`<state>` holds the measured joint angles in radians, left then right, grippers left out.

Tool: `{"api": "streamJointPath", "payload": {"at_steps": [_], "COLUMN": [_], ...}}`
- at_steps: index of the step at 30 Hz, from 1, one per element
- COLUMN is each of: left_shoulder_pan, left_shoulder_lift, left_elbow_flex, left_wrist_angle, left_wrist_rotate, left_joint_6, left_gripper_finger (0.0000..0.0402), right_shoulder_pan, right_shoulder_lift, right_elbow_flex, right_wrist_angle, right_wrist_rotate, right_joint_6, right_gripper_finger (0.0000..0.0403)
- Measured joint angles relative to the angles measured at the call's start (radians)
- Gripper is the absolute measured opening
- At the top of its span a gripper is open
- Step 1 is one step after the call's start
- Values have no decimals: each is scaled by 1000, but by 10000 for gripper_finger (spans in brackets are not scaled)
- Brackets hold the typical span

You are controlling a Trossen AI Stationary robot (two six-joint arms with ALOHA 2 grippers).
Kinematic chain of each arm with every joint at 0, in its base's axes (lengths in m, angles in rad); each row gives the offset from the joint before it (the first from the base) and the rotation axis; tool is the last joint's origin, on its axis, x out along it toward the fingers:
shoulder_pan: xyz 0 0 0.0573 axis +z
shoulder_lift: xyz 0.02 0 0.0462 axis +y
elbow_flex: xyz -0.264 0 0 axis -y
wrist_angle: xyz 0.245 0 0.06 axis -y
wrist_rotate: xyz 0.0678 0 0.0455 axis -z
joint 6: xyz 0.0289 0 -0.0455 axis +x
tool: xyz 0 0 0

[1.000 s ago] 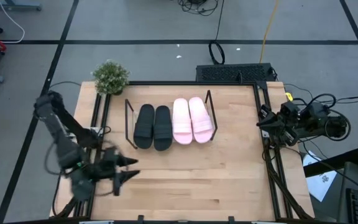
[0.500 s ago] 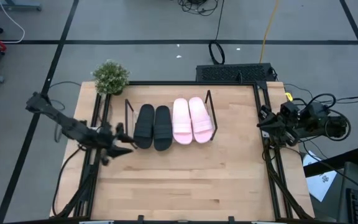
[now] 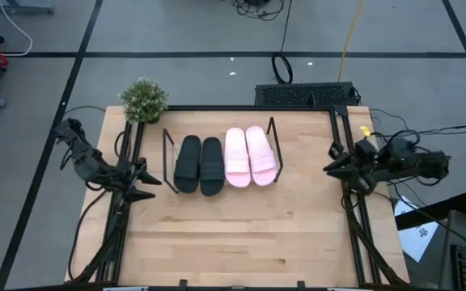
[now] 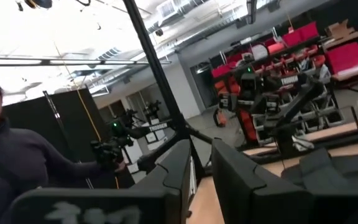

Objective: Pick and place slides into the shelf
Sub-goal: Return to Home Position

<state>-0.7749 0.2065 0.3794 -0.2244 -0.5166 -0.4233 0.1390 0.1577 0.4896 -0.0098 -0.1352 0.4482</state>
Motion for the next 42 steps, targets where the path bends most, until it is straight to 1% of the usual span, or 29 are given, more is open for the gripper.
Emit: {"api": "streamJointPath", "payload": {"at_steps": [3, 7, 10, 14, 17, 20, 23, 28, 31, 35, 37, 40, 42], "left_shoulder_pan": [-26, -65, -98, -130, -147, -151, -150, -151, -151, -151, -151, -151, -151], "left_shoulder_lift": [2, 2, 2, 2, 1, 1, 1, 0, 0, -1, -1, -1, -1], "left_elbow_flex": [0, -17, -42, -68, -84, -108, -129, -158, -170, -202, -223, -269, -307], "left_wrist_angle": [-28, -40, -44, -55, -88, -96, -94, -87, -68, -57, -46, 24, 83], "left_wrist_rotate": [1, 19, 20, -11, -37, -130, -218, -218, -219, -219, -239, -253, -247], "left_joint_6": [-22, -20, -3, -3, -5, -13, -38, -98, -104, -107, -122, -128, -127], "left_gripper_finger": [221, 221, 221, 221, 221, 221, 221, 221, 221, 221, 221, 221, 221], "right_shoulder_pan": [0, -2, -14, -49, -85, -125, -164, -231, -259, -279, -283, -283, -283], "right_shoulder_lift": [0, -3, -23, -91, -157, -153, -156, -156, -155, -155, -155, -154, -155], "right_elbow_flex": [-88, -219, -298, -349, -354, -353, -351, -351, -352, -366, -388, -435, -470], "right_wrist_angle": [100, 291, 361, 338, 253, 236, 199, 206, 203, 219, 223, 234, 306], "right_wrist_rotate": [-6, -64, -106, -108, -141, -211, -243, -240, -246, -288, -289, -290, -289], "right_joint_6": [17, 38, 71, 88, 90, 121, 147, 88, 85, 87, 102, 149, 172], "right_gripper_finger": [54, 54, 54, 54, 54, 54, 54, 54, 54, 54, 54, 54, 54]}}
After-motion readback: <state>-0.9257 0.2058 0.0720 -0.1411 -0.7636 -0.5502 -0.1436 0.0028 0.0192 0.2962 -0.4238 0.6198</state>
